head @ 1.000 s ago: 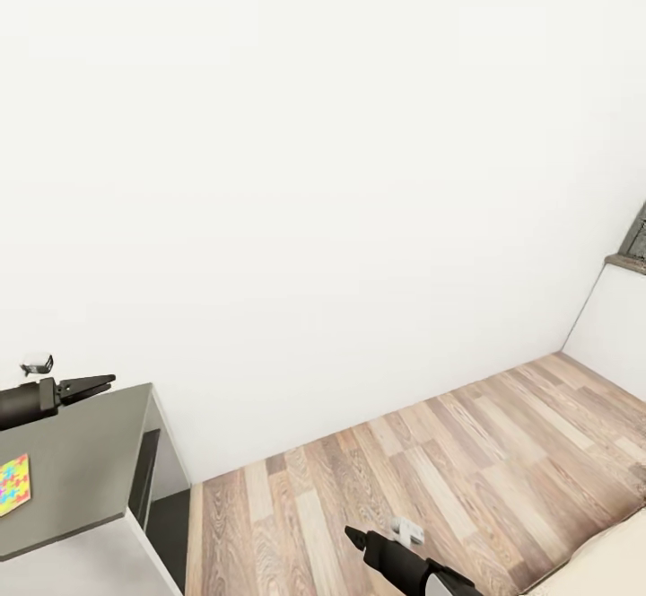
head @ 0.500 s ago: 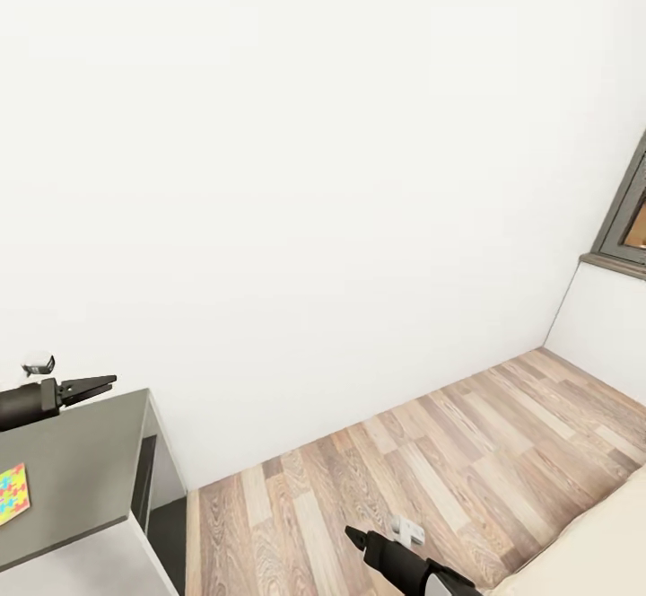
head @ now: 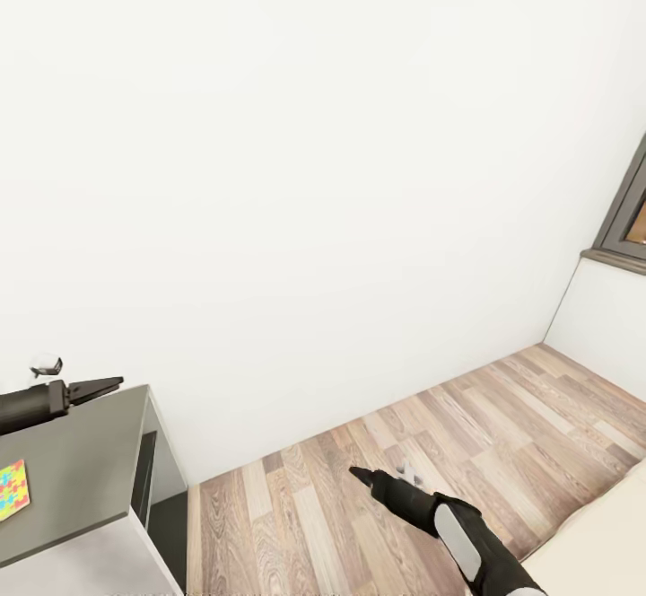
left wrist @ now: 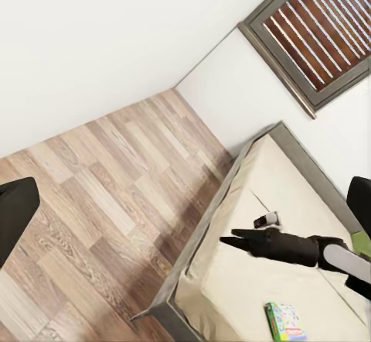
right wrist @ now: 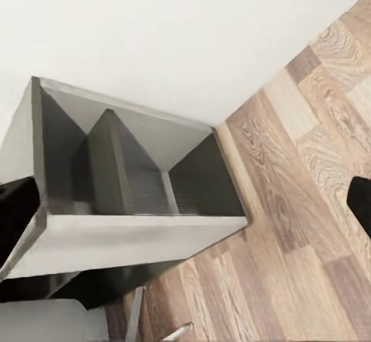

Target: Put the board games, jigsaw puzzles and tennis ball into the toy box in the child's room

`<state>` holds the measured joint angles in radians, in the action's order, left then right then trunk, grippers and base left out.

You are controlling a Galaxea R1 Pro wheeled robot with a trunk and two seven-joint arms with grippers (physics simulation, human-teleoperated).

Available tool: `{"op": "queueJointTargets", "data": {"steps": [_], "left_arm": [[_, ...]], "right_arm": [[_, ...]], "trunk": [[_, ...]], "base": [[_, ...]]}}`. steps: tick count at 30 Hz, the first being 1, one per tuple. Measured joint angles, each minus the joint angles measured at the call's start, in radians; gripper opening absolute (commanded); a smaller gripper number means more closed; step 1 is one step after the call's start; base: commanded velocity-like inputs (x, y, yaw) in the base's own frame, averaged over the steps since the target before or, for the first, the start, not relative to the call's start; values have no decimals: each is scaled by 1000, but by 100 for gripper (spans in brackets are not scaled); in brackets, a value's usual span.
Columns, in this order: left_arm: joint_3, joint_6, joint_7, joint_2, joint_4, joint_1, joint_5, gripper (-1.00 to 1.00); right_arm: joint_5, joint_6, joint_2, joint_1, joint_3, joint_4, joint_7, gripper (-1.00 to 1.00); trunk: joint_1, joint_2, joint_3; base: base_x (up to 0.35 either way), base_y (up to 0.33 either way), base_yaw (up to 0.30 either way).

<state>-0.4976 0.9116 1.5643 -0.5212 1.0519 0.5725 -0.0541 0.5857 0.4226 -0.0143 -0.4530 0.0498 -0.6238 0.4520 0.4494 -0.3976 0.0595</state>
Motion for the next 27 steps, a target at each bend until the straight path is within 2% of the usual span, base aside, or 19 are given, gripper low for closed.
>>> {"op": "queueJointTargets", "data": {"steps": [3,6,9,13,21,25,27], "left_arm": [[0,-1,0,2,0,0,0,100],[0,-1,0,10,0,0,0,100],[0,-2,0,17,0,0,0,100],[0,-15,0,34,0,0,-1,100],[0,-22,0,36,0,0,-1,100],[1,-23,0,36,0,0,-1,100],[2,-23,0,36,0,0,-1,100]], "right_arm": [[0,109,10,4,-79,-216,-4,100],[-8,156,12,10,-134,-296,-6,100],[-5,184,27,21,-161,-326,-7,100],[-2,209,45,32,-173,-362,-7,100],[-1,214,47,34,-172,-389,-7,100],[0,221,47,51,-170,-459,-7,100],[0,237,47,77,-170,-518,-7,100]], "trunk": [[0,0,5],[0,0,10],[0,0,15],[0,0,21],[0,0,31],[0,0,36],[0,0,39]], "base": [[0,0,-13],[0,0,-74],[-27,0,-119],[-35,0,-162],[-3,10,-195],[0,123,-192],[0,140,-188]]}}
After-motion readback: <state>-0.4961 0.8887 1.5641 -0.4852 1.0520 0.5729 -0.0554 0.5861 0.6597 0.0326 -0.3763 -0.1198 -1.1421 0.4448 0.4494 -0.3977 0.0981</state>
